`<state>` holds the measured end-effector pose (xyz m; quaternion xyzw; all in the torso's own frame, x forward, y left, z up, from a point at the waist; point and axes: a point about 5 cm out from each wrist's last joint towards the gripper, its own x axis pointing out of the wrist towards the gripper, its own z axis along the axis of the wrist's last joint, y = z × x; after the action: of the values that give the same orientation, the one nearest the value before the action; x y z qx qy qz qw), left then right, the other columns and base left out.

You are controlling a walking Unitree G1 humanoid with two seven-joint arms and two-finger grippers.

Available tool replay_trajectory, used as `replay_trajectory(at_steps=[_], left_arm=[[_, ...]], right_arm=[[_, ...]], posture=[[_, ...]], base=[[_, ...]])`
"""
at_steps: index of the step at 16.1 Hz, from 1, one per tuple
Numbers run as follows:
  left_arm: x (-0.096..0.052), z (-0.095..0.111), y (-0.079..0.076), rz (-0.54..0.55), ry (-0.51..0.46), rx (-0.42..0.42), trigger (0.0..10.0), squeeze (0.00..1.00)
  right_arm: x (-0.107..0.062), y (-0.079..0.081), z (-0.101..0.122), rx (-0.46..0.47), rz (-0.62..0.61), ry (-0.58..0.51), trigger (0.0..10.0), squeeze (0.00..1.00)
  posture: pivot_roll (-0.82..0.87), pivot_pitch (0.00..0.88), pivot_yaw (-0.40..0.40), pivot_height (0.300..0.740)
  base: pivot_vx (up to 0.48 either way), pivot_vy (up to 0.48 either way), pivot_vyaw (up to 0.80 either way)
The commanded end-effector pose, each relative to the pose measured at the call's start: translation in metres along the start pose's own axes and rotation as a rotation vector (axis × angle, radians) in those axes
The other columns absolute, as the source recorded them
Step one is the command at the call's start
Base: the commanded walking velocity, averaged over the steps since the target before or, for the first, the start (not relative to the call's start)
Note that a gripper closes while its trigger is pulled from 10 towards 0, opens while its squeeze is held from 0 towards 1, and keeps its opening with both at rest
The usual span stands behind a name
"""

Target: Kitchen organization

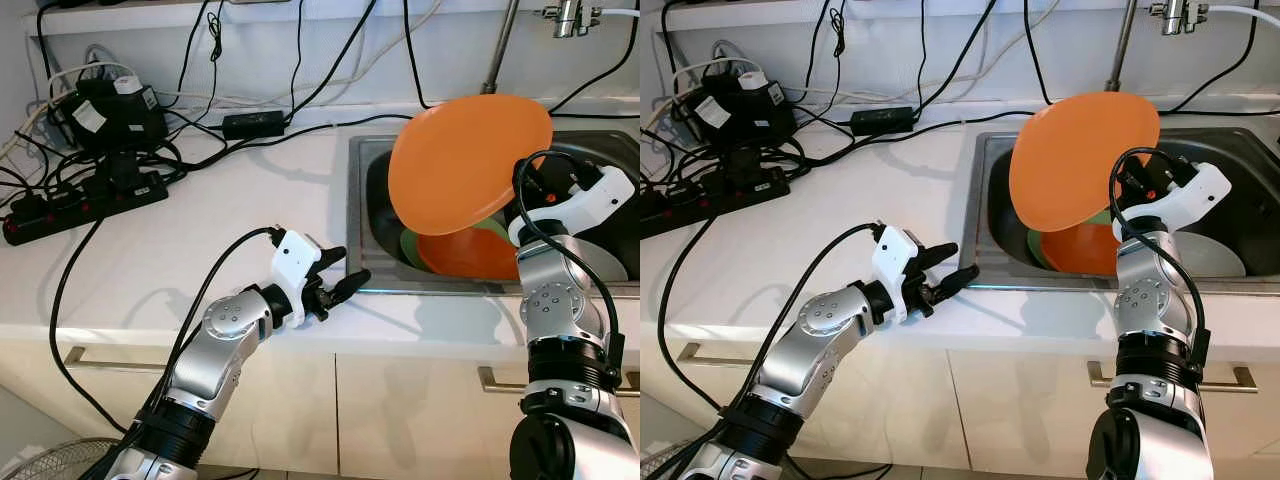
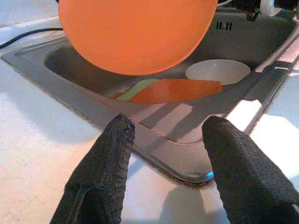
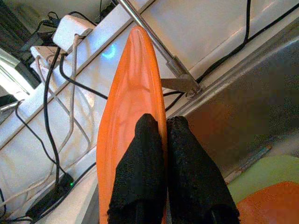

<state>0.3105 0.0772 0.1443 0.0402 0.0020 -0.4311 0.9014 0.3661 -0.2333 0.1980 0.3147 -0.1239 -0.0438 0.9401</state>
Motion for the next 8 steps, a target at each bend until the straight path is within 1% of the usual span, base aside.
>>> replay_trajectory(at_steps=[1,8], left_arm=[[-0.0054,0.0031,0.0031,0.01,0.006,-0.021,10.0,0.0],[-0.0054,0.0031,0.0031,0.01,0.006,-0.021,10.0,0.0]], right_arm=[[0.0028,0.0066,0.0058,-0.044,0.045,-0.04,0.0,0.0],[0.0028,0.0066,0.0058,-0.044,0.045,-0.04,0.0,0.0]], posture=[[0.04,0.0,0.062,0.74],[0.04,0.0,0.062,0.74]], base=[[0.0,0.0,0.0],[0.0,0.0,0.0]])
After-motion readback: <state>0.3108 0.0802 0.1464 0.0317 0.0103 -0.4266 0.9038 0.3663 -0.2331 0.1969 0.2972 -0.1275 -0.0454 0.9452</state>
